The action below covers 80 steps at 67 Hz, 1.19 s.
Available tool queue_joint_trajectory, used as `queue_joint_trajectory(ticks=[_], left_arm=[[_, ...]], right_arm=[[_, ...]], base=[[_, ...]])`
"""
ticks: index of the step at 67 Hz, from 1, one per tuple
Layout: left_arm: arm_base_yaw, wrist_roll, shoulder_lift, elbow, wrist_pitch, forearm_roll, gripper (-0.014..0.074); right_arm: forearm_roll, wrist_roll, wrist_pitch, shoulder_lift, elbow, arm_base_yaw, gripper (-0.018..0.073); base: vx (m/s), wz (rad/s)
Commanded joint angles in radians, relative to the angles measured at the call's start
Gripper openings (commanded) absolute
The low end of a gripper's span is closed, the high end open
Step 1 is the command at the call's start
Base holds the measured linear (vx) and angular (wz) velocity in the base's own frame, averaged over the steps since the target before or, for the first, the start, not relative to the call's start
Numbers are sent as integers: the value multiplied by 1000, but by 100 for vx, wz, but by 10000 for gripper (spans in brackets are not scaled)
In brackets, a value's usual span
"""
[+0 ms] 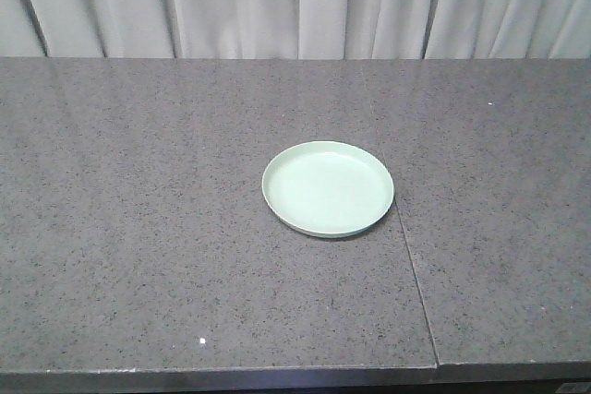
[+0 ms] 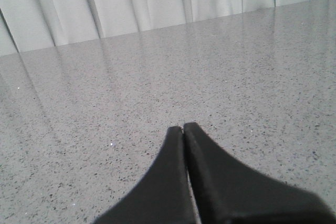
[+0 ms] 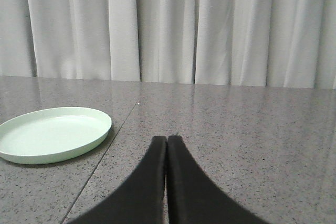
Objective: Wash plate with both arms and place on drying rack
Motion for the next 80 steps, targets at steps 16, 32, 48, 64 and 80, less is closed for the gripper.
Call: queue_joint_trajectory(ticks=[16, 32, 48, 64, 80], left_arm=[[1, -12, -15, -22, -69, -5, -6], [1, -12, -15, -22, -69, -5, -6], [1, -12, -15, -22, -69, -5, -6], [1, -12, -15, -22, -69, -5, -6], [1, -12, -15, -22, -69, -5, -6]], right_arm=[[-7, -8, -79, -3, 3, -6, -1], [-7, -8, -79, -3, 3, -6, -1], [-7, -8, -79, -3, 3, -6, -1], [-7, -8, -79, -3, 3, -6, -1], [35, 31, -91, -3, 2, -6, -1]], base=[[0, 0], [0, 0], [0, 0], [0, 0], [0, 0]])
